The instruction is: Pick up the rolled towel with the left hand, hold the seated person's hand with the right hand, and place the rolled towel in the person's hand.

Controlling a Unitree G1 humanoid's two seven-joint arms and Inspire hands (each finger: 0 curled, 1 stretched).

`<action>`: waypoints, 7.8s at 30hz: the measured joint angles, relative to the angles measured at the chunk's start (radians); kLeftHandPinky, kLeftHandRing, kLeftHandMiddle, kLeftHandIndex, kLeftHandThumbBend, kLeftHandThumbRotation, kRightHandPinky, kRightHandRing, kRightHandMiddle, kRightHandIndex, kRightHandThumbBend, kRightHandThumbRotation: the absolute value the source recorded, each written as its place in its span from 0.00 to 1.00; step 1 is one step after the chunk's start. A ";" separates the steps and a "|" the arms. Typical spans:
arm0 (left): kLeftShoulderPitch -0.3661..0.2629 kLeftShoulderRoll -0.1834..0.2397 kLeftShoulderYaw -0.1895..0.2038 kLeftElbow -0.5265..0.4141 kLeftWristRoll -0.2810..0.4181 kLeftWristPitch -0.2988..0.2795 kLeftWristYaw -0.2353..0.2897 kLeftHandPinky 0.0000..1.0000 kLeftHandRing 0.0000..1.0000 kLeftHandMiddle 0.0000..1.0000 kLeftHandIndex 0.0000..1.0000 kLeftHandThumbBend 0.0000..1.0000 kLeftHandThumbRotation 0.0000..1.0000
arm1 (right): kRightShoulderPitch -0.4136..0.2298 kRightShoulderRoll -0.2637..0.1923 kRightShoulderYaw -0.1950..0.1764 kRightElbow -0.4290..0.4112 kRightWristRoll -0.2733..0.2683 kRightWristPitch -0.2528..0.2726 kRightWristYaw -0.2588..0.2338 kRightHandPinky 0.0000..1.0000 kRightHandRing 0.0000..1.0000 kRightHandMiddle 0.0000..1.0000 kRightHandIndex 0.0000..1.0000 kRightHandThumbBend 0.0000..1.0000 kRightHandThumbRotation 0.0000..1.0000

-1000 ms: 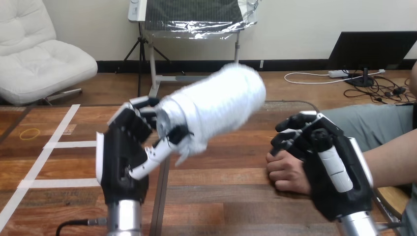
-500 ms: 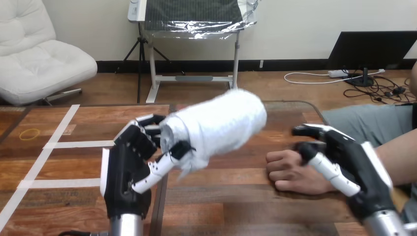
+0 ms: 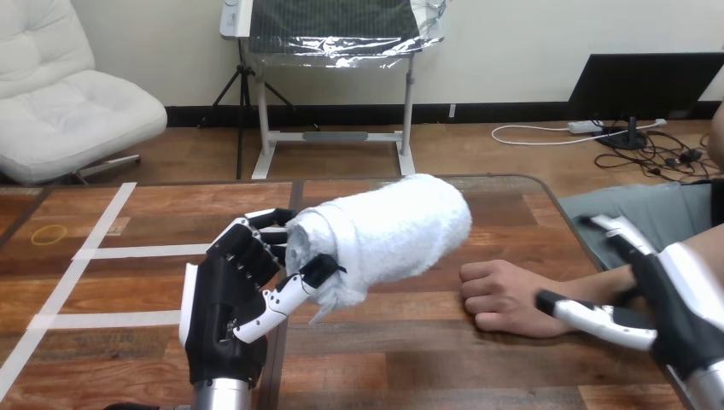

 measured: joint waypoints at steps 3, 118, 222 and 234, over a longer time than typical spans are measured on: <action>-0.003 0.000 0.000 0.000 0.000 -0.002 -0.014 0.42 0.42 0.46 0.54 0.60 0.00 | -0.015 -0.041 0.000 0.004 -0.057 0.010 -0.012 0.00 1.00 1.00 1.00 0.90 0.47; -0.051 -0.002 0.017 -0.005 0.003 -0.023 -0.046 0.43 0.42 0.45 0.54 0.56 0.00 | -0.394 -0.349 0.424 -0.124 -0.578 0.417 0.761 0.98 1.00 0.98 0.92 0.84 0.17; -0.023 -0.003 0.018 -0.079 -0.032 0.018 -0.049 0.46 0.43 0.45 0.55 0.55 0.00 | -0.628 -0.260 0.633 0.519 -0.499 0.284 0.255 0.10 0.19 0.32 0.57 0.69 0.00; -0.023 -0.003 0.022 -0.079 -0.036 0.023 -0.048 0.46 0.43 0.45 0.55 0.55 0.00 | -0.625 -0.264 0.637 0.519 -0.486 0.284 0.237 0.10 0.19 0.32 0.46 0.65 0.00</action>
